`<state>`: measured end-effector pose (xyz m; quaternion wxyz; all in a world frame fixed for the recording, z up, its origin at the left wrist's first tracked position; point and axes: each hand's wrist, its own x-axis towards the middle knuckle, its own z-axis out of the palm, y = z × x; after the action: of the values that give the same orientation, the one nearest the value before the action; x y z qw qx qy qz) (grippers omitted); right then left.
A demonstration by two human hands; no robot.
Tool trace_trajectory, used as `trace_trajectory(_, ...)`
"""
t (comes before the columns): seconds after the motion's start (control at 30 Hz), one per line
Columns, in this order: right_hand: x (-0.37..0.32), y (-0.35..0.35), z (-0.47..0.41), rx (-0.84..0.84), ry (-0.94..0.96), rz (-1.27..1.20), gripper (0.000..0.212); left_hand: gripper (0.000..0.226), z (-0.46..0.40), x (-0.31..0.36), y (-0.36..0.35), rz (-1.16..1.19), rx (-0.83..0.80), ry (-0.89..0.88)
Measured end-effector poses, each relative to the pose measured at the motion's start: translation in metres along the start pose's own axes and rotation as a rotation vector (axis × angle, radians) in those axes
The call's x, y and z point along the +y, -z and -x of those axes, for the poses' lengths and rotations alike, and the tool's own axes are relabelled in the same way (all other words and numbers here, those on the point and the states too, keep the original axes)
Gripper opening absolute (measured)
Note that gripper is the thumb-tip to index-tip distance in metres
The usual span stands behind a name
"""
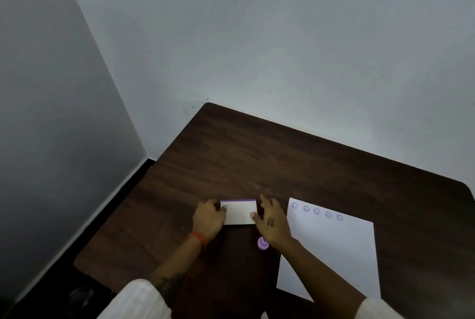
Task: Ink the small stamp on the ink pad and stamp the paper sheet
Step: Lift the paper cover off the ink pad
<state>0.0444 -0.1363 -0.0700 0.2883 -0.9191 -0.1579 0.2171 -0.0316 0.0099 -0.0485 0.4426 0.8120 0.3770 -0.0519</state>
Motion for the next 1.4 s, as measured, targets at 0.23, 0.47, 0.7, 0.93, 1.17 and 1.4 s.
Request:
trace_trajectory(0.23,-0.006,-0.002,0.001,0.029,0.017,-0.024,0.046,0.033,0.006,0.003,-0.009,0.008,-0.033,-0.003)
trace_trajectory(0.47,-0.021,0.003,0.002,0.140,0.050,-0.055,0.044,0.038,0.009,0.012,0.001,-0.005,0.072,-0.042)
trace_trajectory(0.7,-0.041,-0.004,0.027,0.120,0.113,-0.139,0.046,0.031,0.030,-0.011,0.026,0.035,0.186,-0.068)
trace_trajectory(0.93,-0.038,-0.024,0.061,0.019,0.114,-0.133,0.048,0.027,0.063,-0.047,0.025,-0.003,0.209,-0.057)
trace_trajectory(1.17,-0.033,-0.031,0.072,-0.031,0.068,-0.123,0.044,0.031,0.068,-0.058,0.016,-0.027,0.162,-0.033)
trace_trajectory(1.4,-0.027,-0.033,0.072,-0.072,0.011,-0.091,0.043,0.034,0.063,-0.060,0.012,-0.090,0.183,-0.032)
